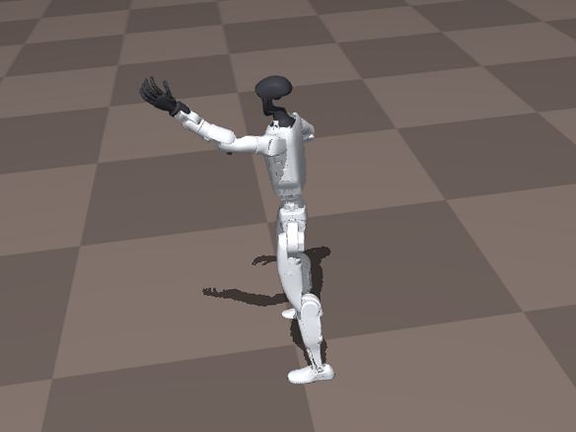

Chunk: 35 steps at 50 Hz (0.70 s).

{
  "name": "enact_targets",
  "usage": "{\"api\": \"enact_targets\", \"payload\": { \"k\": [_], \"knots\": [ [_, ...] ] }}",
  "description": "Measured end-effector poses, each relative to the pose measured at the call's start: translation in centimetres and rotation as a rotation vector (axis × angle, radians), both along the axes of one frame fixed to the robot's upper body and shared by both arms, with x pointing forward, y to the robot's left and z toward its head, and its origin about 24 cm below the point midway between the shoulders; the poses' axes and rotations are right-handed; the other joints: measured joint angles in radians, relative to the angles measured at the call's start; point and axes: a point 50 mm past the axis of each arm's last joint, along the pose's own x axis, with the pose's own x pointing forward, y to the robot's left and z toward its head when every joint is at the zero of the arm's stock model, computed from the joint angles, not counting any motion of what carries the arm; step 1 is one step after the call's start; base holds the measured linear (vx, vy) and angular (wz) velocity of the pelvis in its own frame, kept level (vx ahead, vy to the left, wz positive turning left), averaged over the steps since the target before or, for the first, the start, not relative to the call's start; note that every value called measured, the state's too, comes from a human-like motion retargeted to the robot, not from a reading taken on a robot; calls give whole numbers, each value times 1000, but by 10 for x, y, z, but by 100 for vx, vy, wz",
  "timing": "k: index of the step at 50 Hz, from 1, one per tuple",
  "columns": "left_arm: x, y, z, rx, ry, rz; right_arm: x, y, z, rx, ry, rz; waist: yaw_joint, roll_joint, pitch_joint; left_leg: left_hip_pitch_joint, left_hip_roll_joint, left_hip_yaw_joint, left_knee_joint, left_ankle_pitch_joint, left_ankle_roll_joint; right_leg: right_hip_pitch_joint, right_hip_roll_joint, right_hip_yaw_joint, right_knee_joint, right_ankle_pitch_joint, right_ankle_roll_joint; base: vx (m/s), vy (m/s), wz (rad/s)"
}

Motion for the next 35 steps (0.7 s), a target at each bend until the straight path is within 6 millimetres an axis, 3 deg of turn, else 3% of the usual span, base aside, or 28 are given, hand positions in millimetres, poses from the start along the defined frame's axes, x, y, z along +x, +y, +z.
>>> {"api": "enact_targets", "payload": {
  "k": [5,9,14,19,23,25,30,31,33,35],
  "knots": [
    [31,-59,-39,344,123,-120,-1,4,-4,4,35,29,-41,13,13,-2,5,25,16,-1,7,-25,7,36,21,-3,0,-5,-6,-29],
    [43,-115,-81,668,208,-272,0,7,-3,-1,48,63,-93,19,38,-28,3,55,46,-3,14,-75,11,81,48,-1,0,-10,-6,-44],
    [37,-186,-138,1001,249,-474,1,5,0,7,45,55,-155,13,127,-87,-2,120,133,-21,26,-145,16,168,51,25,0,-16,-4,-76],
    [18,-241,-197,1202,257,-692,1,6,7,-22,22,78,-234,-22,288,-168,1,221,293,-72,38,-213,19,291,17,73,0,-21,2,-113],
    [4,-266,-241,1290,292,-851,2,12,18,-89,-11,147,-330,-85,429,-247,19,316,441,-126,49,-284,25,404,-12,116,0,-23,9,-128],
    [-2,-272,-269,1301,347,-936,-2,16,19,-113,-7,183,-387,-122,460,-310,40,363,519,-158,60,-346,38,452,-19,135,0,-22,10,-119],
    [-15,-281,-326,1198,505,-1114,-14,17,16,-136,8,198,-516,-214,473,-503,90,467,698,-217,84,-523,52,579,-80,219,0,-20,11,-106],
    [-19,-283,-335,1210,515,-1125,-16,16,15,-134,28,203,-530,-215,473,-567,144,471,783,-230,91,-575,94,578,-40,205,0,-12,1,-107],
    [-25,-287,-350,1203,544,-1166,-22,14,14,-122,48,203,-550,-235,473,-653,215,486,890,-257,93,-649,147,596,-16,210,0,-14,4,-108],
    [-29,-292,-357,1144,581,-1216,-25,12,10,-152,46,180,-569,-265,473,-691,207,527,902,-291,94,-691,126,661,-92,273,0,-22,22,-91]
  ]
}}
